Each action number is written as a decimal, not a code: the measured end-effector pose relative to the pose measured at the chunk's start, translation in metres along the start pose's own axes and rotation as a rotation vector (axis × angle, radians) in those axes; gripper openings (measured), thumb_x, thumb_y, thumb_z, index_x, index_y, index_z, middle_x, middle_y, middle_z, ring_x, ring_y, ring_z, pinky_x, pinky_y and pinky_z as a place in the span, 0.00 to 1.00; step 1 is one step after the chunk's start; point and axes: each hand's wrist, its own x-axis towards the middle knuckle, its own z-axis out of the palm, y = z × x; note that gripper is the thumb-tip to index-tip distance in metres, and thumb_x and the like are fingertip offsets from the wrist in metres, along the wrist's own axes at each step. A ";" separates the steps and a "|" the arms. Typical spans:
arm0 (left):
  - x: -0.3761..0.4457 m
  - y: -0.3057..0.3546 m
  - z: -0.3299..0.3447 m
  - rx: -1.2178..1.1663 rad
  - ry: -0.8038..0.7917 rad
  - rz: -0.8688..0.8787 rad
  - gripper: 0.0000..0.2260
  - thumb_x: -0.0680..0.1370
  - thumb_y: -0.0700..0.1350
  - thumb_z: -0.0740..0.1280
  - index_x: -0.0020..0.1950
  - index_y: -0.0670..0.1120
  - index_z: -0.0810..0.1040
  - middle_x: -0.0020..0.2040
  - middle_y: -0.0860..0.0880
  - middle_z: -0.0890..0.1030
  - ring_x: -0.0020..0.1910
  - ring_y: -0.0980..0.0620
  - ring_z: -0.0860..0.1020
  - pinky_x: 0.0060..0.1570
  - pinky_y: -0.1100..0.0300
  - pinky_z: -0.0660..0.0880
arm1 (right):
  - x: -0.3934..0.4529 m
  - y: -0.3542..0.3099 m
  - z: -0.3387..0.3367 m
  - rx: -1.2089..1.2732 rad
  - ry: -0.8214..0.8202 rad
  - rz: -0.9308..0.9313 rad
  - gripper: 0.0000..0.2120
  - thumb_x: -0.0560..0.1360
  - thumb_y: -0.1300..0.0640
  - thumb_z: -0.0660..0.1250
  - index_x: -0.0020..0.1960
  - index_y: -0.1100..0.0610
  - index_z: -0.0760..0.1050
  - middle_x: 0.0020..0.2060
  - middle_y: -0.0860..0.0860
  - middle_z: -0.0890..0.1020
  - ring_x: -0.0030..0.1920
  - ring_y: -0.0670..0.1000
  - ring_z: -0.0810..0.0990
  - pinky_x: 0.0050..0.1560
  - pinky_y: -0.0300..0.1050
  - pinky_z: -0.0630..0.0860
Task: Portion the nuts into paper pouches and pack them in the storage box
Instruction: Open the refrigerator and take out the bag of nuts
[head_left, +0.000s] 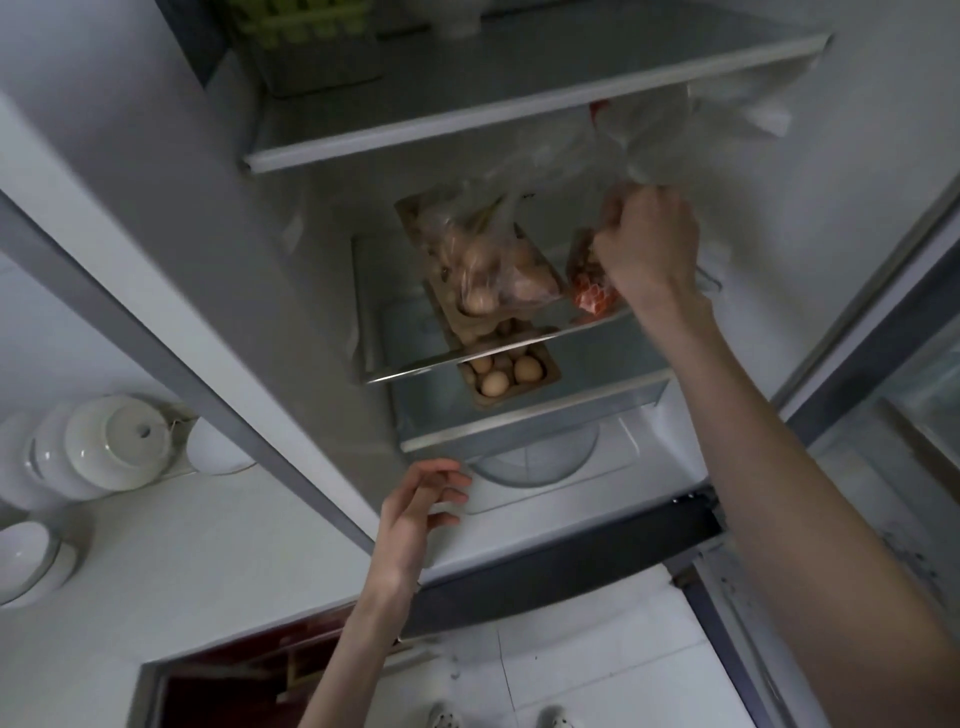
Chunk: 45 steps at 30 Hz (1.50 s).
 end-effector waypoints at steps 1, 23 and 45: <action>-0.004 -0.004 -0.003 0.002 0.012 -0.012 0.12 0.82 0.34 0.55 0.51 0.42 0.79 0.46 0.44 0.84 0.44 0.48 0.80 0.43 0.57 0.74 | -0.004 0.000 -0.004 0.011 0.001 -0.009 0.12 0.69 0.63 0.62 0.49 0.64 0.80 0.45 0.65 0.82 0.46 0.66 0.80 0.42 0.51 0.74; -0.125 -0.104 -0.089 0.238 -0.244 -0.194 0.12 0.83 0.37 0.56 0.50 0.44 0.79 0.43 0.48 0.83 0.41 0.50 0.80 0.41 0.57 0.74 | -0.374 0.029 -0.096 0.225 -0.318 0.241 0.08 0.76 0.63 0.64 0.46 0.61 0.82 0.39 0.56 0.84 0.38 0.55 0.81 0.37 0.40 0.68; -0.324 -0.120 0.083 1.136 -0.977 0.713 0.10 0.81 0.45 0.56 0.58 0.51 0.75 0.55 0.54 0.79 0.50 0.52 0.78 0.49 0.55 0.75 | -0.649 0.173 -0.274 0.186 -0.005 0.959 0.07 0.75 0.55 0.70 0.44 0.57 0.84 0.43 0.52 0.78 0.43 0.51 0.76 0.44 0.44 0.68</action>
